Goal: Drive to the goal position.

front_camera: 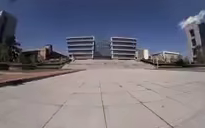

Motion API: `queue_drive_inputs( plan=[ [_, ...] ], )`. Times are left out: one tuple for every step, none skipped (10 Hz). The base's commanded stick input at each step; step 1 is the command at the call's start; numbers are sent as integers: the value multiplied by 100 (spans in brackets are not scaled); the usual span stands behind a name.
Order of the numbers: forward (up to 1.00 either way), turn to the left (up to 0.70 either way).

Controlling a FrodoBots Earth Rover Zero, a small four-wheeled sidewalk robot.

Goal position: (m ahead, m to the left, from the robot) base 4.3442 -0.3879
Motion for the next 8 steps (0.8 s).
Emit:
queue_drive_inputs(
  plan=[
    [70,1],
    [70,1],
    [70,1],
    [70,1],
    [70,1],
    [70,1],
    [70,1],
    [70,1]
  ],
)
